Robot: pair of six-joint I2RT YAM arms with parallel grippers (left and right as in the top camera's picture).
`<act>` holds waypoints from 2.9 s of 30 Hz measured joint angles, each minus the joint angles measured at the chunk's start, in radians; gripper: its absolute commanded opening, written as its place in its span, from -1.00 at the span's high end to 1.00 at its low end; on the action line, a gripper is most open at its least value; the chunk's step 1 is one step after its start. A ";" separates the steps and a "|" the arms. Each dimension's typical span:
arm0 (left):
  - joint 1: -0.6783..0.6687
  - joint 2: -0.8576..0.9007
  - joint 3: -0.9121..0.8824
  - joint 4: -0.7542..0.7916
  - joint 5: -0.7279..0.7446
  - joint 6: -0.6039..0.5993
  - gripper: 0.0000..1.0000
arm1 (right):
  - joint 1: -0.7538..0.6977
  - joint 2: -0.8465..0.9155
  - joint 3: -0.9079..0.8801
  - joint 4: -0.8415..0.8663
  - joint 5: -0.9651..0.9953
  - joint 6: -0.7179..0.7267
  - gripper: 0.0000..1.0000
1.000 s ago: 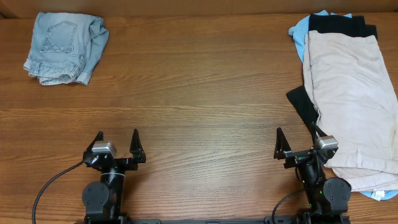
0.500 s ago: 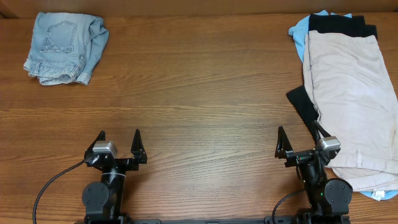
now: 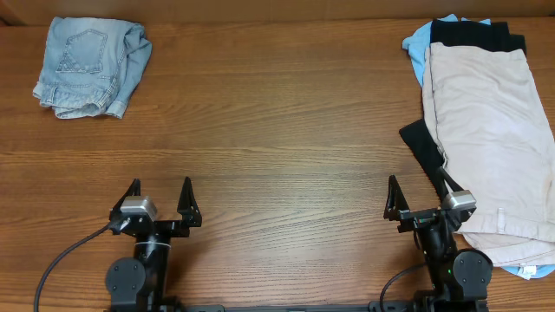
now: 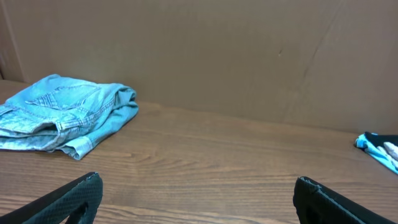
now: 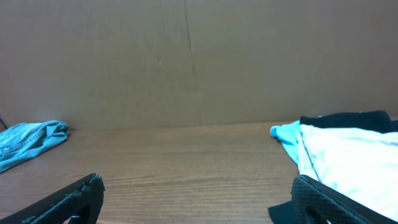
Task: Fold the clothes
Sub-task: 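Move the right gripper to the beige shorts on the right stack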
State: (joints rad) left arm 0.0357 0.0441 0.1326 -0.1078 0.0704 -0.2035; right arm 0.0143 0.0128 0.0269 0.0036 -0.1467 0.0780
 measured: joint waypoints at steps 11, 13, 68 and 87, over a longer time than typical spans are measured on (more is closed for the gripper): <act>0.000 0.328 0.218 -0.032 -0.004 0.000 -1.00 | 0.000 0.000 0.109 -0.058 0.005 0.000 -1.00; 0.000 0.399 0.282 -0.055 -0.004 0.000 -1.00 | 0.000 0.001 0.137 -0.088 0.005 0.000 -1.00; -0.002 1.111 0.959 -0.550 0.122 0.080 -0.80 | -0.139 1.836 1.118 -0.231 0.420 -0.105 -0.72; -0.016 1.204 0.959 -0.550 0.129 0.076 -0.82 | -0.158 1.898 1.118 -0.346 0.489 -0.111 0.31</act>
State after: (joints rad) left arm 0.0193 1.2476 1.0916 -0.6582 0.1989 -0.1280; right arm -0.1436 1.9106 1.1446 -0.3420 0.3420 -0.0330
